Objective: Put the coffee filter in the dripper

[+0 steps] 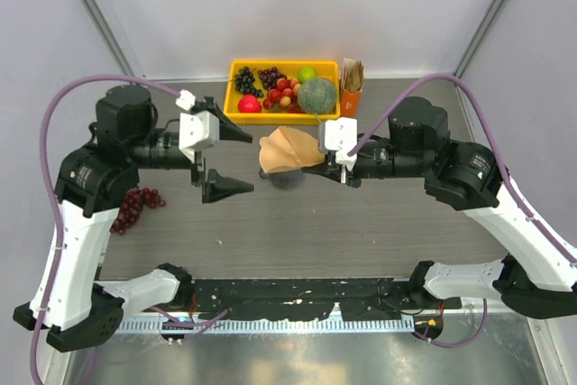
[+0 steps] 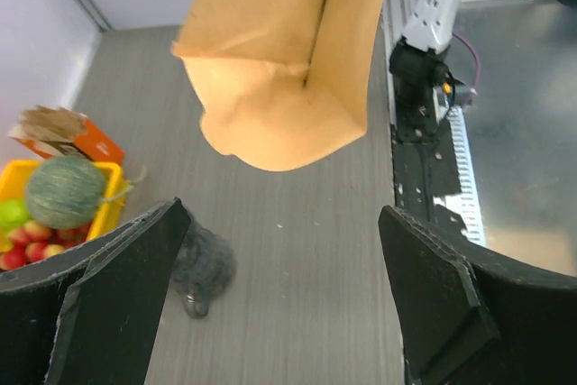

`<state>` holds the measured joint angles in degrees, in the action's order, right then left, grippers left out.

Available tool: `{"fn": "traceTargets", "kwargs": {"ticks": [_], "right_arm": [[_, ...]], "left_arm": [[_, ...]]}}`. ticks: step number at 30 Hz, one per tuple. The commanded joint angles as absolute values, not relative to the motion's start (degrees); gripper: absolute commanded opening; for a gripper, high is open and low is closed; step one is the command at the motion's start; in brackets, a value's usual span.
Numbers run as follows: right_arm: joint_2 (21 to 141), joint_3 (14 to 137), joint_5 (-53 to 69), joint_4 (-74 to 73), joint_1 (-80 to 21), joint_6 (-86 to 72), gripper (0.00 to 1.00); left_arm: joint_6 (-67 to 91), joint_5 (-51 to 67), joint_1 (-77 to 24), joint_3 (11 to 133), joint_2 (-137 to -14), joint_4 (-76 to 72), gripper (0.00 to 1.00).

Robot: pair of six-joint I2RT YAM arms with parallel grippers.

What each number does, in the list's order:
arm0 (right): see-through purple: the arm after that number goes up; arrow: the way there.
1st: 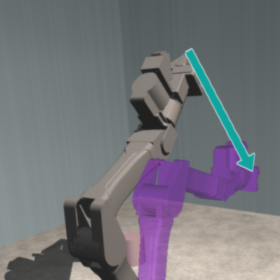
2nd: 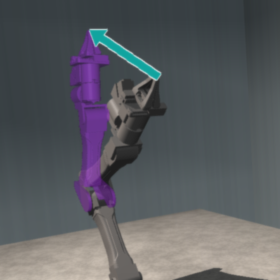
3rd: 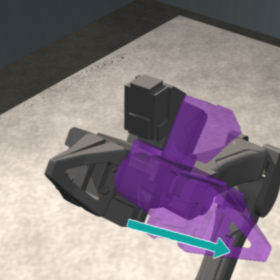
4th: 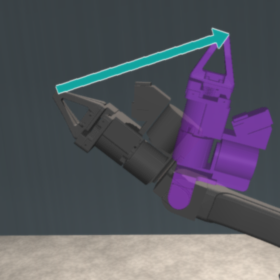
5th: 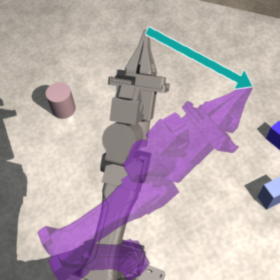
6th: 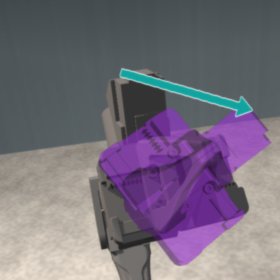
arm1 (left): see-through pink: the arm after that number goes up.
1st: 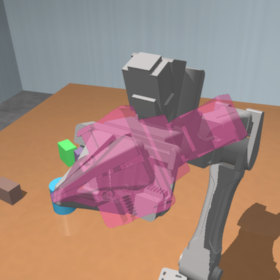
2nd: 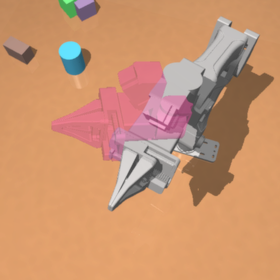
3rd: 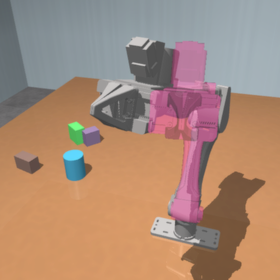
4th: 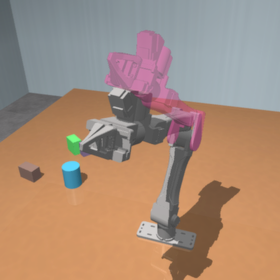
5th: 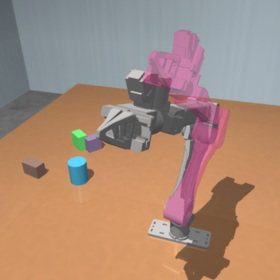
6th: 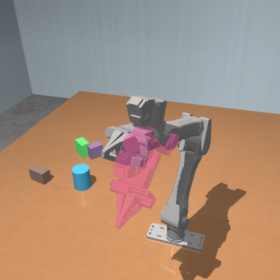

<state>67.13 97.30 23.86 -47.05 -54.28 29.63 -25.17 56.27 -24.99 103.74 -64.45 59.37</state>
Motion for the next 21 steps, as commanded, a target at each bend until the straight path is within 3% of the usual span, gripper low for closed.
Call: {"fn": "traceTargets", "kwargs": {"ticks": [1,12,19,21], "right_arm": [[66.53,99.67,29.26,-46.32,-54.32,27.51,0.12],[66.71,99.23,31.90,-45.00,-54.40,27.69,0.07],[65.04,97.47,33.40,-42.98,-54.41,27.86,0.07],[64.78,97.12,33.83,-42.45,-54.49,27.86,0.07]], "left_arm": [[-22.98,53.26,-27.86,96.26,-61.53,51.46,0.99],[-7.67,52.39,-37.88,85.97,-58.98,28.16,0.99],[3.59,50.89,-37.88,78.58,-56.16,10.65,0.99],[6.05,52.38,-37.97,77.35,-55.81,7.49,0.95]]}}
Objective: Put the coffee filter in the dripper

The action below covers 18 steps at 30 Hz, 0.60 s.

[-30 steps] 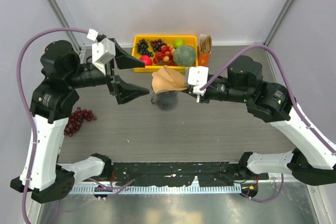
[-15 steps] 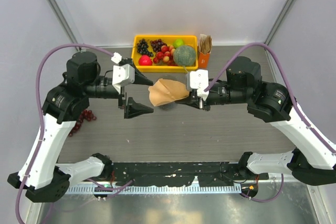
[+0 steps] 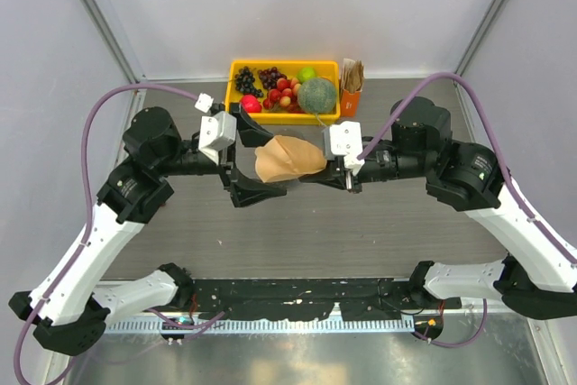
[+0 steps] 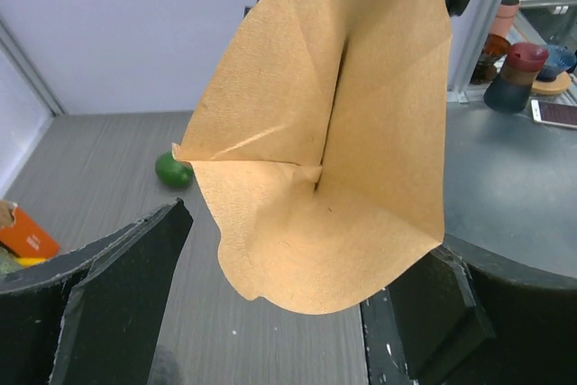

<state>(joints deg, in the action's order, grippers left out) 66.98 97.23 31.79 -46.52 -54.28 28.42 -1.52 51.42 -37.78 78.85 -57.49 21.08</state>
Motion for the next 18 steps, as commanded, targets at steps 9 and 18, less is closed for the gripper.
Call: {"fn": "traceTargets", "kwargs": {"ticks": [9,18], "right_arm": [[65.92,97.73,35.16,-41.49,-54.32,26.72,0.11],[66.00,98.09,34.01,-40.78,-54.32,25.05,0.09]], "left_arm": [[13.44,57.92,-38.49,76.82,-57.39,0.35,0.91],[14.07,57.57,-38.76,76.64,-57.31,-0.88,0.62]]}}
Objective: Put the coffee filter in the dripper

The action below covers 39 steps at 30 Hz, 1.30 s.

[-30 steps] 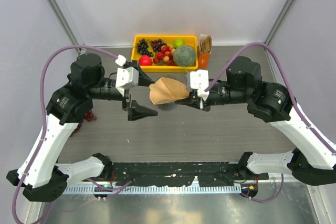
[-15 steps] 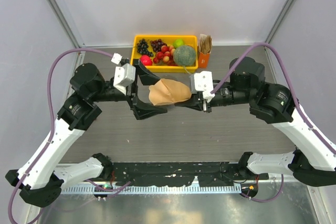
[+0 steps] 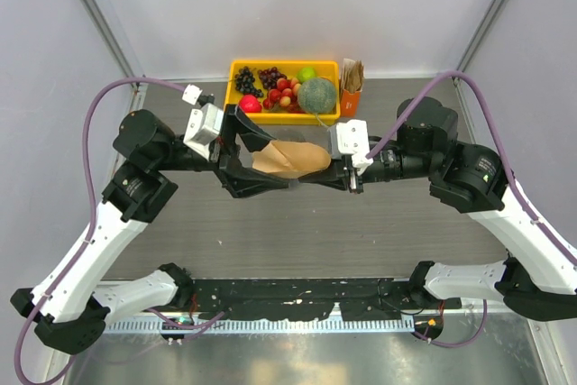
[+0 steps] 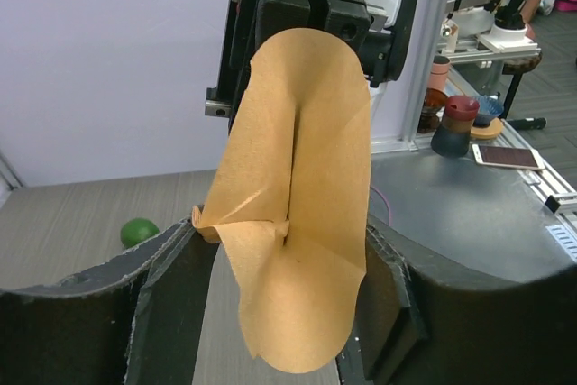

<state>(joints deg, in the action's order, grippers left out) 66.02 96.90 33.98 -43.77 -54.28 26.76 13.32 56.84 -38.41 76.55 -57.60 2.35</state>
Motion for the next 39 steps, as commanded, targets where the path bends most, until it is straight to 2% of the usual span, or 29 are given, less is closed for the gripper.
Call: {"fn": "traceTargets", "kwargs": {"ticks": [1,5,8,9,11,16,21,22,24,25,26,29,30,31,32,33,34,35,37,39], "right_arm": [[65.92,98.09,33.67,-40.87,-54.32,24.79,0.09],[65.57,98.17,32.96,-40.78,-53.70,23.03,0.13],[65.22,98.61,32.43,-40.69,-52.13,21.19,0.28],[65.13,98.79,32.26,-40.69,-51.86,20.92,0.37],[64.78,98.70,31.73,-40.34,-51.24,19.52,0.44],[64.60,99.40,31.90,-37.36,-50.19,15.30,0.48],[66.27,104.15,32.17,-37.35,-50.10,12.66,0.59],[66.62,105.02,32.60,-37.27,-50.10,12.48,0.58],[67.14,106.25,33.83,-37.70,-50.01,12.83,0.35],[67.24,106.52,34.10,-38.23,-50.01,13.53,0.16],[67.32,106.61,34.01,-38.32,-50.01,13.62,0.05],[67.32,106.70,33.66,-38.50,-49.83,13.80,0.08],[67.32,106.96,32.97,-38.50,-49.83,13.54,0.27],[67.32,107.14,32.70,-38.58,-49.83,13.45,0.39],[67.41,107.40,32.61,-38.50,-49.83,13.36,0.43],[67.59,107.66,32.52,-38.50,-49.83,13.36,0.37],[67.59,107.84,32.78,-38.67,-49.83,13.36,0.13],[67.59,107.84,33.04,-38.58,-49.75,13.36,0.05],[67.24,107.49,32.70,-38.58,-49.66,13.45,0.05],[66.63,105.48,31.65,-38.67,-49.48,13.54,0.31]], "left_arm": [[13.89,57.22,-38.67,76.64,-56.96,-0.70,0.57],[12.40,54.68,-38.67,76.29,-55.81,1.39,0.31],[11.43,51.69,-38.58,75.76,-54.50,2.46,0.17],[11.69,50.64,-38.67,75.76,-54.32,2.46,0.13],[12.74,49.31,-38.58,75.76,-54.23,1.85,0.09],[14.50,49.57,-38.58,75.67,-54.93,1.49,0.01],[13.27,51.41,-38.67,75.76,-55.11,4.21,0.00],[13.10,51.50,-38.58,75.67,-55.28,4.57,0.00],[12.75,51.50,-38.58,75.67,-55.20,5.44,0.00],[12.48,51.42,-38.58,75.59,-55.20,5.71,0.00],[12.13,51.50,-38.58,75.50,-55.11,6.15,0.00],[11.08,51.07,-38.58,75.50,-54.76,7.47,0.00],[10.64,50.98,-38.58,75.41,-54.58,7.73,0.00],[10.11,51.15,-38.67,75.41,-54.41,8.17,0.00],[9.85,51.24,-38.58,75.15,-54.40,8.52,0.00],[9.67,51.15,-38.58,74.97,-54.40,8.96,0.00],[9.49,51.33,-38.67,74.88,-54.32,9.23,0.00],[9.32,51.24,-38.58,74.80,-54.23,9.40,0.00],[9.84,50.89,-38.41,74.62,-54.23,8.97,0.00],[16.66,50.54,-36.75,74.36,-54.67,4.34,0.00]]}}
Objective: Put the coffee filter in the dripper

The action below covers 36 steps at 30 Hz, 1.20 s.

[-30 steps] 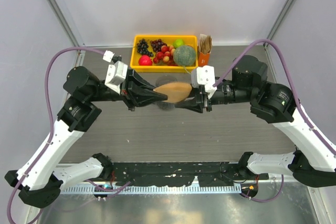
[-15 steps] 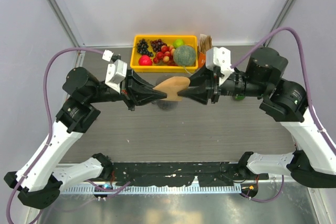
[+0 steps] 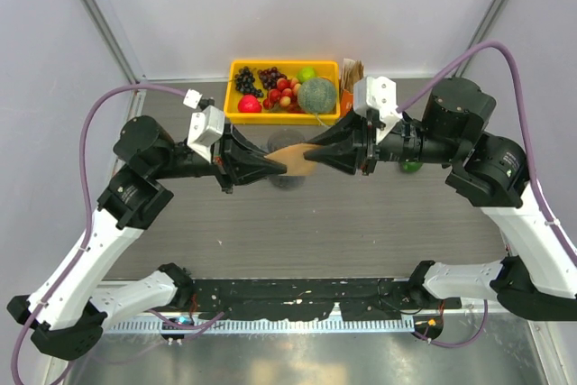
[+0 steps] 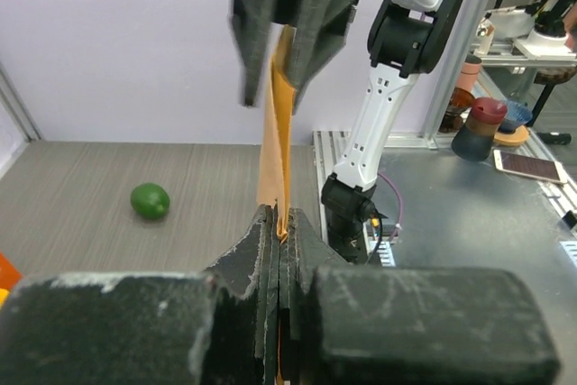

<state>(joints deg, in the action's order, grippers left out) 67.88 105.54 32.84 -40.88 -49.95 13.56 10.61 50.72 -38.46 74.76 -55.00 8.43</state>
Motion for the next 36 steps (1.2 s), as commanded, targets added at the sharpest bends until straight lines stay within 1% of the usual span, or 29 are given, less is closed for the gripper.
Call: {"fn": "traceTargets", "kwargs": {"ticks": [1,3,4,7,9,11,12,13,14,15,16,17,18,20,21,22,24,26,28,30,32,34,35,36], "right_arm": [[66.36,104.69,31.64,-38.67,-49.31,13.71,0.53],[65.57,101.96,31.99,-38.41,-49.31,12.67,0.67],[64.96,99.60,32.69,-38.15,-49.22,12.22,0.70],[63.55,95.11,35.50,-34.13,-49.13,8.46,0.72],[63.10,93.43,35.86,-32.27,-49.13,7.39,0.69],[63.81,93.69,35.60,-31.64,-49.13,7.38,0.65],[64.42,94.21,35.60,-31.38,-49.13,7.38,0.57],[64.95,94.48,36.03,-31.38,-49.13,7.56,0.51],[65.30,94.92,36.12,-31.29,-49.13,7.47,0.36],[65.39,95.01,36.04,-31.64,-49.13,7.38,0.26],[65.39,94.84,36.21,-31.99,-49.13,7.38,0.15],[65.22,94.66,36.12,-32.17,-49.04,7.56,0.12],[65.13,94.31,36.12,-32.69,-49.13,7.91,0.05],[64.60,93.69,35.95,-33.57,-49.04,8.17,0.05],[64.34,93.43,35.77,-33.84,-49.04,8.35,0.05],[64.34,93.43,35.68,-34.36,-49.04,8.52,0.05],[64.16,93.51,35.60,-34.37,-48.96,8.44,0.05],[64.60,94.48,35.95,-34.37,-48.96,8.26,0.05],[65.21,95.36,36.30,-34.19,-48.96,8.17,0.05],[65.39,95.45,36.91,-33.84,-48.96,8.00,0.05],[65.39,95.45,37.26,-33.75,-48.96,8.08,0.05],[65.39,95.36,37.27,-33.49,-48.96,8.17,0.05],[65.48,95.54,37.09,-33.49,-49.04,8.17,0.05],[65.30,95.62,36.65,-33.57,-48.96,8.26,0.05]], "left_arm": [[20.61,51.84,-35.87,74.27,-55.19,0.91,0.00],[27.48,53.96,-34.46,75.14,-56.94,-4.38,0.00],[30.55,54.92,-34.11,75.49,-57.56,-6.13,0.00],[36.64,57.74,-33.84,75.76,-59.41,-10.89,0.00],[38.49,57.74,-33.75,75.50,-59.85,-11.51,0.00],[38.85,58.62,-33.75,75.59,-60.20,-11.87,0.00],[39.11,58.71,-33.75,75.59,-60.29,-11.95,0.00],[39.11,58.97,-33.84,75.67,-60.47,-11.95,0.00],[39.20,59.15,-33.84,75.67,-60.29,-11.95,0.00],[39.11,58.89,-33.58,75.50,-60.12,-11.87,0.00],[39.02,58.80,-33.40,75.41,-60.03,-11.87,0.00],[38.68,58.80,-33.05,75.58,-59.94,-11.60,0.00],[38.50,58.54,-32.26,75.59,-59.59,-11.25,0.00],[38.24,58.18,-30.42,75.85,-59.41,-10.90,0.00],[37.62,58.44,-29.71,76.28,-59.15,-10.20,0.02],[35.79,58.71,-29.10,76.55,-58.98,-8.37,0.08],[31.22,60.11,-29.27,77.17,-58.27,-4.68,0.28],[28.84,61.34,-29.88,76.21,-57.83,-1.34,0.43],[27.60,61.70,-30.14,75.41,-57.66,-0.18,0.54],[26.99,61.61,-30.32,74.71,-57.57,1.22,0.59],[26.72,61.17,-30.67,74.53,-57.66,1.58,0.63],[26.37,61.35,-30.76,74.62,-57.92,2.28,0.61],[26.28,61.35,-30.85,74.71,-57.92,2.63,0.56],[25.93,61.78,-30.76,74.88,-57.92,3.25,0.48]]}}
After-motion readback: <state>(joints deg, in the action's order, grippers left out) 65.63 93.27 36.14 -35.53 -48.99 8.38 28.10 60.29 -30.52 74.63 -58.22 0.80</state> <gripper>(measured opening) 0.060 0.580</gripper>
